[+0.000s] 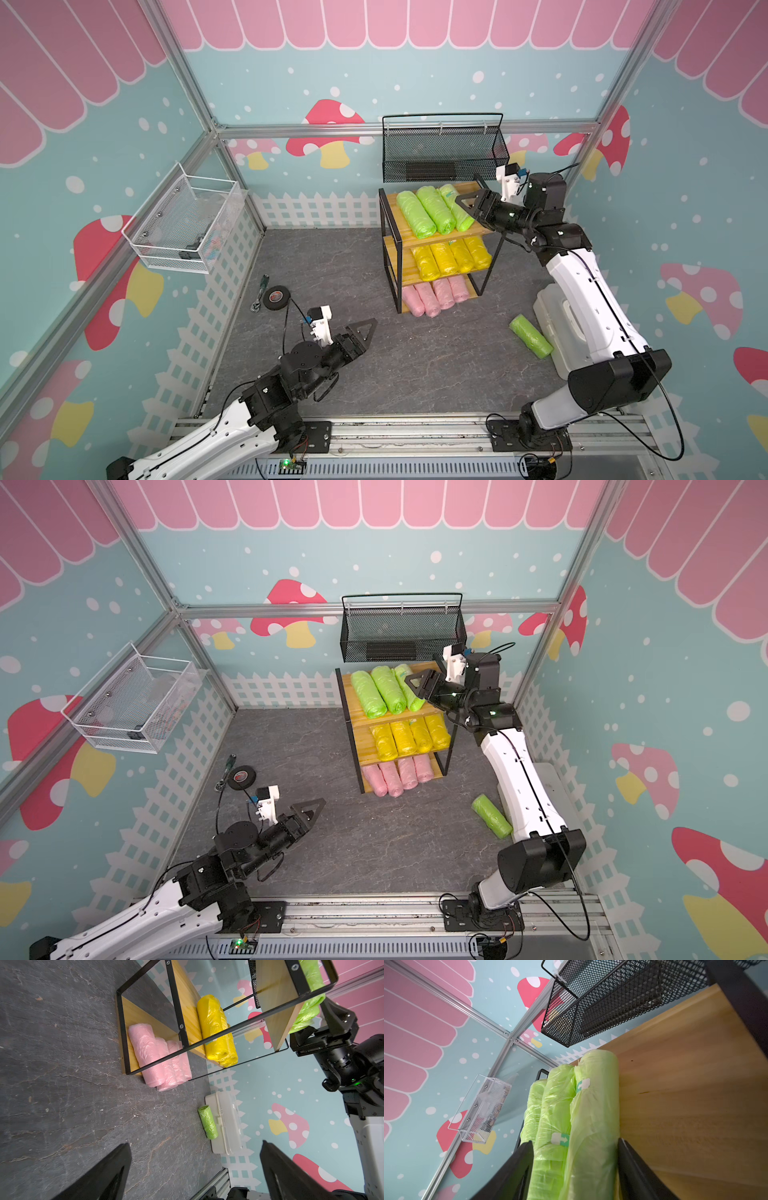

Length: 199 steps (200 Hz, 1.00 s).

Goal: Sort the rolls of trash bags by color and place them on the shelf
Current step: Place the roll of trash bags on the shelf.

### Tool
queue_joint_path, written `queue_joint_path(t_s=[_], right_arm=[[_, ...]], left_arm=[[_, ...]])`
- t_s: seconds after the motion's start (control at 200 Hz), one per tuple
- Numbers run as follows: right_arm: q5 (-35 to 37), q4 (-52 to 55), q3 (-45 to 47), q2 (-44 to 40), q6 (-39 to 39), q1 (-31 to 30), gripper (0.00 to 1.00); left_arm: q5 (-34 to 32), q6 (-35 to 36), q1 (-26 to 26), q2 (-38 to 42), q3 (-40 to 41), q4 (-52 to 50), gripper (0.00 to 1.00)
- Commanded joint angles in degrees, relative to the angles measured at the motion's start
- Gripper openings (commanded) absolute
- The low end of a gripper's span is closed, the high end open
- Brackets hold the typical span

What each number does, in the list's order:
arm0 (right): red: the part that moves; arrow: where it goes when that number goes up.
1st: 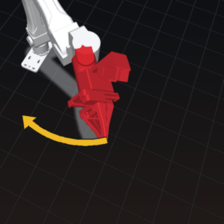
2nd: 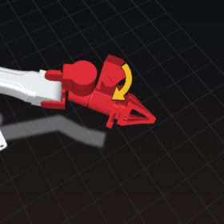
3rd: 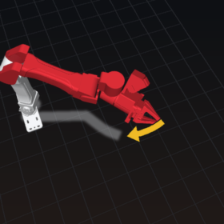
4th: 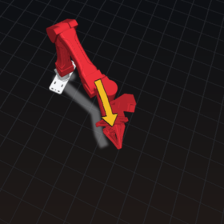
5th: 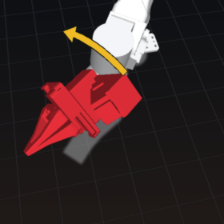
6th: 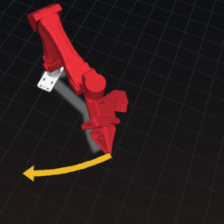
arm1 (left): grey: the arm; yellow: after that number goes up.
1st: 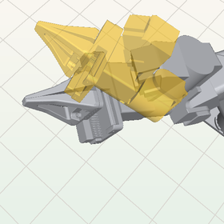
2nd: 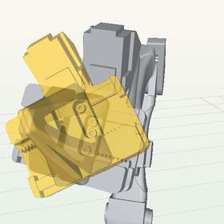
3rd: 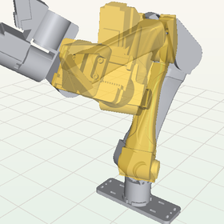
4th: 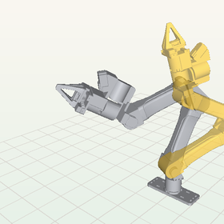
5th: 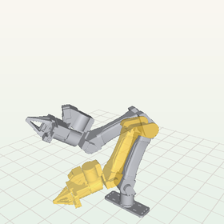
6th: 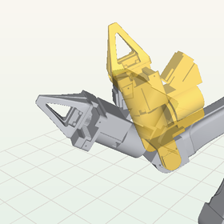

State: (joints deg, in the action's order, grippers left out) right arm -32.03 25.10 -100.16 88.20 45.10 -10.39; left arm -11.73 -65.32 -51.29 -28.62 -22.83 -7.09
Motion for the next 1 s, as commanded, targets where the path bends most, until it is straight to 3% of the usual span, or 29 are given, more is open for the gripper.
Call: queue_joint_path(t_s=[0.0,0.185,0.45,0.635,0.84,0.991], right_arm=[[0.84,4.98,-2.3,-2.49,-7.98,0.27,0.69],[6.41,10.72,-0.43,-6.92,-17.04,0.27,0.71],[11.2,15.35,11.97,-19.57,-22.78,0.74,0.74],[20.74,25.95,17.84,-27.69,-27.13,1.23,0.81],[21.6,49.54,18.06,-23.04,-28.53,1.44,0.82],[21.99,52.68,23.88,-18.5,-30.6,1.45,0.85]], left_arm=[[1.33,1.42,-0.13,-0.9,-1.8,1.71,0.99],[2.21,1.93,-0.12,-2.55,-2.19,2.95,0.99],[3.09,1.95,-0.13,-2.54,-1.14,4.66,0.99],[3.48,2.11,-0.08,-2.14,-0.18,5.79,0.99],[3.65,1.99,-0.13,-1.55,1.23,7.08,0.99],[3.81,1.46,-0.13,-1.0,2.52,8.49,0.99]])
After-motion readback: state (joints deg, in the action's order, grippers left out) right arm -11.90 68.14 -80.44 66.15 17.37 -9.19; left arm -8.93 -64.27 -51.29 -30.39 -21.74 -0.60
